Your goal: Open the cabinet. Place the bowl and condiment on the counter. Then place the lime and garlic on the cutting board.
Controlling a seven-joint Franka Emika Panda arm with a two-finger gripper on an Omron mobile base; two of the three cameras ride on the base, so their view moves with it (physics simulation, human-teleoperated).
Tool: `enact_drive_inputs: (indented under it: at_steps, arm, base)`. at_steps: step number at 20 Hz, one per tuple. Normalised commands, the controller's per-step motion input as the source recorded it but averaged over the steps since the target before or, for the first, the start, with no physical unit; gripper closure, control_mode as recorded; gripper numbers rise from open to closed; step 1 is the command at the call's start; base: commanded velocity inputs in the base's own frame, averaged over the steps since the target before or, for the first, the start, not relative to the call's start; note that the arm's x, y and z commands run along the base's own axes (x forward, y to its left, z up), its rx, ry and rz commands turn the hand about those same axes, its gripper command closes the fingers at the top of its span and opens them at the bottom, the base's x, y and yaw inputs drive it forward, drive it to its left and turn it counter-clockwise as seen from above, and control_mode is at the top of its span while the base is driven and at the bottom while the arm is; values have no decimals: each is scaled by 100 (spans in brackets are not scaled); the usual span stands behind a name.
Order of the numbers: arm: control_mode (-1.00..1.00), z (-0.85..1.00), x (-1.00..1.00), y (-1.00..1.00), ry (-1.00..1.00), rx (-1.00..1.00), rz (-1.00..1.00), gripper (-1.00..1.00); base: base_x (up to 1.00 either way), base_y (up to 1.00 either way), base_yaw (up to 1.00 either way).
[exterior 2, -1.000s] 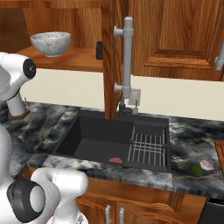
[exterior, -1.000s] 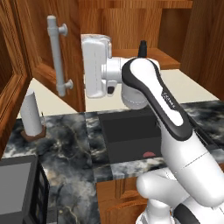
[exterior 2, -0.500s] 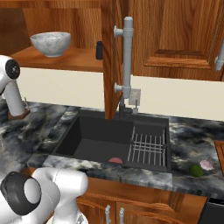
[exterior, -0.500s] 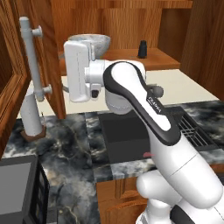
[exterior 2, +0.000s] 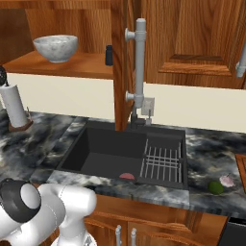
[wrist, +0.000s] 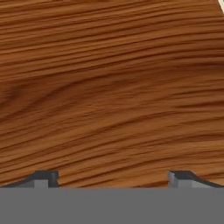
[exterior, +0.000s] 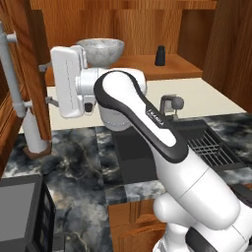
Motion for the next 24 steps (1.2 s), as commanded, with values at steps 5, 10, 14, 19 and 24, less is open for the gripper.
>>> enact_drive_inputs:
  at_steps: [5, 10, 14, 19, 24]
  arm:
    - [-100, 0, -5, 45, 4, 0, 0, -100]
    - [-100, 0, -2, 35, 4, 0, 0, -100]
    - [-100, -2, -1, 1, 2, 0, 2, -100]
    - [-100, 0, 0, -7, 0, 0, 0, -100]
    - [-100, 0, 0, -15, 0, 1, 0, -100]
  base:
    - [0, 0, 0]
    - [0, 0, 0]
    - [0, 0, 0]
    - [0, 0, 0]
    - [0, 0, 0]
